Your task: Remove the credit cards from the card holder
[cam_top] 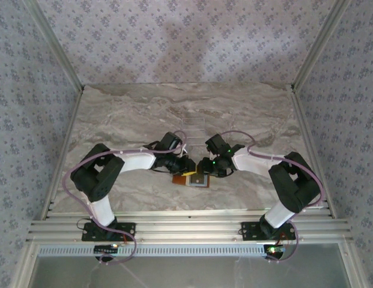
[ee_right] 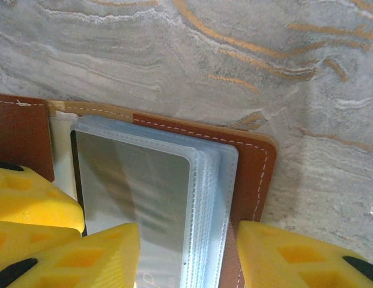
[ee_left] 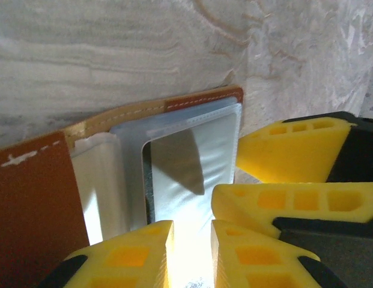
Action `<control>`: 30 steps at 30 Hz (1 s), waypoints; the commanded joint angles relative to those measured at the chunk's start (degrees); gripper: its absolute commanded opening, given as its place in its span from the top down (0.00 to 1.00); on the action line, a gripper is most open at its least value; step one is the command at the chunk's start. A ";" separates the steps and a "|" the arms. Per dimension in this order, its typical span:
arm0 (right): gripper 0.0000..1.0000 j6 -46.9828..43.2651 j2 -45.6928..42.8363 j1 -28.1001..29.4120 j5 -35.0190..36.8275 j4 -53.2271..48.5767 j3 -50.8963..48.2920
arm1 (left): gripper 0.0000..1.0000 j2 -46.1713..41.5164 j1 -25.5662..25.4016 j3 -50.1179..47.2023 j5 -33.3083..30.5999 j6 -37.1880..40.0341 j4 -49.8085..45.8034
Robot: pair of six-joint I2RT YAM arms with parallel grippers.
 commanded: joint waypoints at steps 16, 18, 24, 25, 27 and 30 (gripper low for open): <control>0.48 -0.25 3.35 0.46 3.41 -5.43 0.91 | 0.76 0.79 -1.16 3.19 -1.38 4.47 -7.51; 0.47 -0.26 3.48 0.53 3.47 -5.44 0.92 | 0.76 1.04 -1.26 3.65 -2.24 5.06 -8.75; 0.43 -0.35 3.65 0.45 3.99 -6.03 0.97 | 0.76 1.23 -1.97 5.10 -4.76 6.79 -12.80; 0.43 -0.35 3.67 0.49 4.16 -6.22 0.96 | 0.76 1.08 -2.06 5.42 -5.34 7.17 -13.62; 0.42 -0.39 3.73 0.47 4.43 -6.45 0.78 | 0.76 1.08 -2.38 6.12 -6.29 7.78 -14.99; 0.41 -0.27 3.51 0.52 4.44 -6.46 0.64 | 0.75 1.19 -2.63 6.51 -6.29 7.95 -15.35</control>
